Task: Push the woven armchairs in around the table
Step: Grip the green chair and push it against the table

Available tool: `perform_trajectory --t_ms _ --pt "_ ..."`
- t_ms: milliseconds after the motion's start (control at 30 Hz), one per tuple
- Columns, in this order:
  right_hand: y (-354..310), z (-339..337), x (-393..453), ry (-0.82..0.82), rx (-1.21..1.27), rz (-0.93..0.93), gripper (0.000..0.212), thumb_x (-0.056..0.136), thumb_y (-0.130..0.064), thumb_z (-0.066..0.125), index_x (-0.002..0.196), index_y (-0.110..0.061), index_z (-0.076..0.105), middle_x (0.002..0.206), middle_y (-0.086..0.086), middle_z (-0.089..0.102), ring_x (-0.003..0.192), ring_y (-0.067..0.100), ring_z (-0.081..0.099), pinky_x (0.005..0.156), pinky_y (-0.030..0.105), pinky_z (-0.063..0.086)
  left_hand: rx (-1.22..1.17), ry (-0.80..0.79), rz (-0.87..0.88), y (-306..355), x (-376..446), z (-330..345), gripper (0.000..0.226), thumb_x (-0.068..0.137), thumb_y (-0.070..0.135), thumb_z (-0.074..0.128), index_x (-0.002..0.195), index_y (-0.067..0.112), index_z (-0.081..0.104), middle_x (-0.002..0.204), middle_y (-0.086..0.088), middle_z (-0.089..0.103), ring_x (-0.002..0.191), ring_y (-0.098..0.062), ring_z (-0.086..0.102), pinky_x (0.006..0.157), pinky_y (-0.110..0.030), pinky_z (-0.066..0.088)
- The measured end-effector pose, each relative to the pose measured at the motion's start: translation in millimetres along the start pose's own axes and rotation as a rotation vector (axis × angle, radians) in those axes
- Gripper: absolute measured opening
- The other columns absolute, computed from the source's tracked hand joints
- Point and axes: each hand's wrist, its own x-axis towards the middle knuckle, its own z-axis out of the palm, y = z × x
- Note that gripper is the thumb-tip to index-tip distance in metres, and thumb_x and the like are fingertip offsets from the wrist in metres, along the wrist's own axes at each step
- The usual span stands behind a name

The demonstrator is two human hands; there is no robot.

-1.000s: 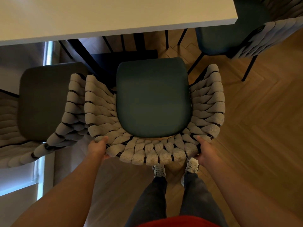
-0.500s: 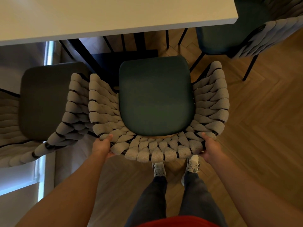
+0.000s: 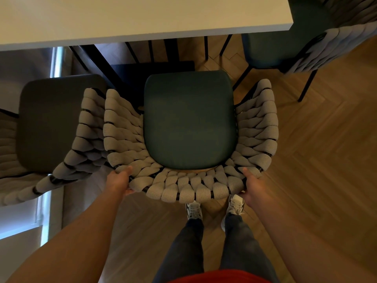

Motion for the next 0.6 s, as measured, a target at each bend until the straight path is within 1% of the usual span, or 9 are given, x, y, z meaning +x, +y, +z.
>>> perform_trajectory --t_ms 133,200,267,367,500,600 --pt "0.1 -0.2 1.8 -0.020 -0.019 0.018 0.035 0.097 -0.027 0.058 0.129 -0.015 0.054 0.117 0.006 0.064 0.103 0.028 0.060 0.084 0.050 0.050 -0.007 -0.015 -0.001 -0.3 -2.5 1.4 0.045 0.097 0.026 0.060 0.137 0.011 0.044 0.132 -0.020 0.056 0.107 -0.038 0.061 0.068 -0.049 0.055" --pt "-0.3 -0.9 2.4 -0.022 -0.018 0.018 0.033 0.097 -0.027 0.058 0.128 -0.016 0.054 0.115 0.006 0.064 0.103 0.029 0.060 0.084 0.051 0.049 -0.008 -0.019 0.004 -0.3 -4.0 2.0 0.045 0.097 0.025 0.059 0.137 0.011 0.044 0.130 -0.020 0.057 0.101 -0.036 0.062 0.064 -0.046 0.055" --pt "-0.8 -1.3 2.7 -0.025 -0.021 0.021 0.033 0.097 -0.027 0.057 0.128 -0.016 0.055 0.116 0.006 0.064 0.104 0.029 0.060 0.085 0.051 0.049 -0.001 -0.021 0.010 -0.5 -4.9 1.8 0.047 0.097 0.026 0.060 0.138 0.011 0.044 0.131 -0.020 0.057 0.100 -0.035 0.062 0.060 -0.043 0.055" --pt "-1.1 -0.7 2.0 -0.040 -0.031 0.032 0.033 0.099 -0.028 0.054 0.129 -0.015 0.053 0.117 0.006 0.062 0.107 0.028 0.058 0.091 0.051 0.048 0.000 -0.016 0.009 -1.0 -4.8 0.6 0.051 0.096 0.027 0.061 0.141 0.011 0.042 0.132 -0.020 0.057 0.103 -0.037 0.063 0.059 -0.042 0.056" --pt "-1.2 -0.9 0.8 -0.033 -0.032 0.024 0.038 0.096 -0.028 0.058 0.132 -0.016 0.054 0.124 0.008 0.064 0.111 0.030 0.060 0.084 0.050 0.050 -0.002 -0.017 0.003 0.3 -6.6 1.4 0.050 0.096 0.026 0.061 0.140 0.011 0.043 0.131 -0.020 0.057 0.108 -0.039 0.062 0.061 -0.043 0.055" --pt "-1.0 -1.6 1.9 -0.021 -0.028 0.025 0.039 0.096 -0.028 0.059 0.132 -0.016 0.054 0.126 0.008 0.064 0.113 0.031 0.060 0.087 0.051 0.051 -0.001 -0.016 -0.003 0.5 -6.8 1.5 0.050 0.096 0.027 0.061 0.141 0.012 0.043 0.132 -0.020 0.057 0.110 -0.039 0.062 0.064 -0.046 0.056"
